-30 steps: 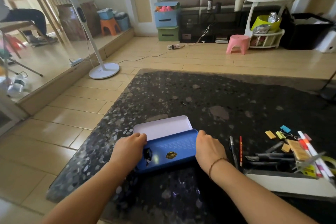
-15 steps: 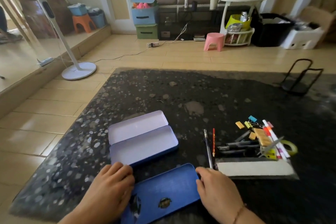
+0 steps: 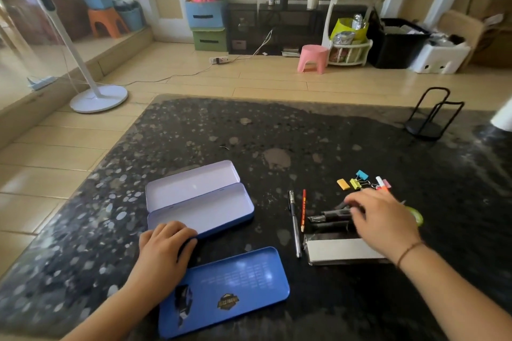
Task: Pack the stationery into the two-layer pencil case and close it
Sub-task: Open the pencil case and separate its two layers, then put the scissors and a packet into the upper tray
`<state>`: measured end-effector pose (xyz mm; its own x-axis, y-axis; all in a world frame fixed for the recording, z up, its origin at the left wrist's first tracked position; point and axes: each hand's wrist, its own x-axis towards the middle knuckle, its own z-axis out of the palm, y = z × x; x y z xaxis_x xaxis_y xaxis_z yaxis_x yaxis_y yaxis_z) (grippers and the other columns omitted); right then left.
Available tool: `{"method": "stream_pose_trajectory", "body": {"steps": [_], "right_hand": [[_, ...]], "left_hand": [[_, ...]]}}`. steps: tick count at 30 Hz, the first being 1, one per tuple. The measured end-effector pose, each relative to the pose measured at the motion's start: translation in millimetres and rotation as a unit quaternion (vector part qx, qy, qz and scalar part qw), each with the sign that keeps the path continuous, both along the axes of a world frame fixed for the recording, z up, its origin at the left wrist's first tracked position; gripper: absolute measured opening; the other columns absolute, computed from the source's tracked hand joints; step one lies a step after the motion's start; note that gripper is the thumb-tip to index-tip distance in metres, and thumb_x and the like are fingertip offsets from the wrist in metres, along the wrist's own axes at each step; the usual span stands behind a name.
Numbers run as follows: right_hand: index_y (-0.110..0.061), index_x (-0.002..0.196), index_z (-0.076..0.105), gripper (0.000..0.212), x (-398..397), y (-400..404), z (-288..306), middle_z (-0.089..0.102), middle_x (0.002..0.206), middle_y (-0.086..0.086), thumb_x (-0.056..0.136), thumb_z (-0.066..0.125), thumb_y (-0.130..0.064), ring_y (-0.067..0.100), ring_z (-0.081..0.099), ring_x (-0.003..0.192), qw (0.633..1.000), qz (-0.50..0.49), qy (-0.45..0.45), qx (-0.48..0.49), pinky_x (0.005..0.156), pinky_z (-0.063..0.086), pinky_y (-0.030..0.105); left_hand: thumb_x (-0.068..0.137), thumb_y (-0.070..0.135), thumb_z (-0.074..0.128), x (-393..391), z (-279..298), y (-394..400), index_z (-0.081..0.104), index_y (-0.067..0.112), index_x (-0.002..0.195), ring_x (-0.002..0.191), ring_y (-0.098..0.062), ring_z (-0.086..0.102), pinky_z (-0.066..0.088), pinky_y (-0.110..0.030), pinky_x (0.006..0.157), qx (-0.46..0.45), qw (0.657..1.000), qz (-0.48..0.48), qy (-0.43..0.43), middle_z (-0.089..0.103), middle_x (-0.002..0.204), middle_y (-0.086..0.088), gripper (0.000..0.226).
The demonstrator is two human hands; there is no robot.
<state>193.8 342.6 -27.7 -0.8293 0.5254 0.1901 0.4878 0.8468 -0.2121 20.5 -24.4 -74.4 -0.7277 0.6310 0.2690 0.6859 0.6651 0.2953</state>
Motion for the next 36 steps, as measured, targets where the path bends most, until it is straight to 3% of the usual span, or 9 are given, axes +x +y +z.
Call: {"method": "stream_pose_trajectory", "body": {"steps": [4, 7, 11, 15, 20, 23, 27, 32, 36], "right_hand": [[-0.028, 0.111, 0.065, 0.026, 12, 53, 2, 0.06, 0.104, -0.005, 0.087, 0.058, -0.019, 0.014, 0.053, 0.092, 0.988, -0.147, -0.02, -0.031, 0.068, 0.055, 0.034], [-0.032, 0.108, 0.065, 0.023, 24, 70, 0, 0.061, 0.114, -0.008, 0.087, 0.06, -0.024, 0.013, 0.05, 0.104, 0.991, -0.09, -0.084, -0.053, 0.079, 0.051, 0.032], [-0.038, 0.106, 0.065, 0.026, 41, 68, -3, 0.054, 0.128, -0.012, 0.081, 0.069, -0.033, 0.014, 0.037, 0.126, 0.994, 0.023, -0.099, -0.024, 0.1, 0.039, 0.041], [-0.042, 0.112, 0.06, 0.033, 49, 60, -7, 0.053, 0.125, -0.017, 0.08, 0.068, -0.041, 0.007, 0.036, 0.123, 0.989, 0.093, -0.118, 0.01, 0.1, 0.039, 0.034], [-0.044, 0.103, 0.058, 0.024, 44, 56, -8, 0.05, 0.12, -0.019, 0.081, 0.067, -0.039, 0.009, 0.035, 0.123, 0.978, 0.107, -0.165, 0.065, 0.103, 0.034, 0.032], [-0.048, 0.086, 0.05, 0.035, 45, 57, 0, 0.052, 0.099, -0.021, 0.076, 0.075, -0.025, 0.009, 0.048, 0.108, 0.988, 0.107, -0.113, 0.005, 0.098, 0.036, 0.034], [-0.035, 0.09, 0.06, 0.043, 45, 56, 11, 0.06, 0.087, -0.013, 0.07, 0.077, -0.001, 0.021, 0.061, 0.09, 0.993, 0.103, 0.013, -0.056, 0.082, 0.046, 0.034], [-0.014, 0.096, 0.066, 0.033, -10, 13, 32, 0.064, 0.088, -0.001, 0.069, 0.077, 0.001, 0.01, 0.059, 0.083, 0.972, 0.167, 0.147, -0.077, 0.082, 0.04, 0.008], [-0.013, 0.091, 0.068, 0.02, -78, -70, 32, 0.062, 0.09, 0.0, 0.074, 0.077, -0.007, 0.013, 0.058, 0.085, 0.948, 0.277, 0.116, -0.109, 0.081, 0.048, 0.027]], "left_hand": [[0.088, 0.063, 0.035, -2, 0, 12, 0.068, 0.028, 0.097, 0.088, -0.014, 0.056, 0.033, -0.038, 0.084, -0.003, 0.999, -0.028, -0.018, 0.057, 0.092, 0.014, 0.049], [0.086, 0.071, 0.032, 2, 1, 17, 0.067, 0.029, 0.098, 0.088, -0.012, 0.053, 0.035, -0.038, 0.086, -0.014, 0.998, -0.06, -0.023, 0.056, 0.091, 0.015, 0.056], [0.081, 0.072, 0.041, 7, 6, 17, 0.065, 0.03, 0.1, 0.088, -0.012, 0.052, 0.036, -0.036, 0.085, -0.048, 0.996, -0.076, -0.004, 0.056, 0.094, 0.016, 0.052], [0.079, 0.068, 0.046, 12, 11, 24, 0.064, 0.028, 0.106, 0.091, -0.015, 0.055, 0.039, -0.036, 0.086, -0.073, 0.994, -0.082, 0.008, 0.059, 0.098, 0.013, 0.051], [0.083, 0.065, 0.044, 14, 11, 26, 0.067, 0.026, 0.106, 0.09, -0.016, 0.055, 0.04, -0.037, 0.086, -0.045, 0.996, -0.079, -0.002, 0.06, 0.097, 0.012, 0.051], [0.086, 0.065, 0.04, 11, 10, 21, 0.064, 0.029, 0.117, 0.096, -0.012, 0.051, 0.035, -0.033, 0.09, -0.039, 0.994, -0.098, -0.023, 0.058, 0.102, 0.015, 0.053], [0.091, 0.062, 0.04, -2, 11, 5, 0.053, 0.036, 0.129, 0.114, -0.012, 0.044, 0.027, -0.031, 0.097, -0.028, 0.989, -0.142, -0.012, 0.053, 0.119, 0.016, 0.048], [0.084, 0.063, 0.05, -29, 11, -16, 0.034, 0.034, 0.142, 0.131, -0.014, 0.029, 0.024, -0.038, 0.106, 0.077, 0.995, -0.018, -0.06, 0.038, 0.141, 0.008, 0.068], [0.08, 0.065, 0.056, -30, 0, -21, 0.018, 0.04, 0.146, 0.131, -0.009, 0.03, 0.029, -0.039, 0.108, 0.103, 0.984, -0.031, -0.14, 0.028, 0.148, 0.013, 0.08]]}}
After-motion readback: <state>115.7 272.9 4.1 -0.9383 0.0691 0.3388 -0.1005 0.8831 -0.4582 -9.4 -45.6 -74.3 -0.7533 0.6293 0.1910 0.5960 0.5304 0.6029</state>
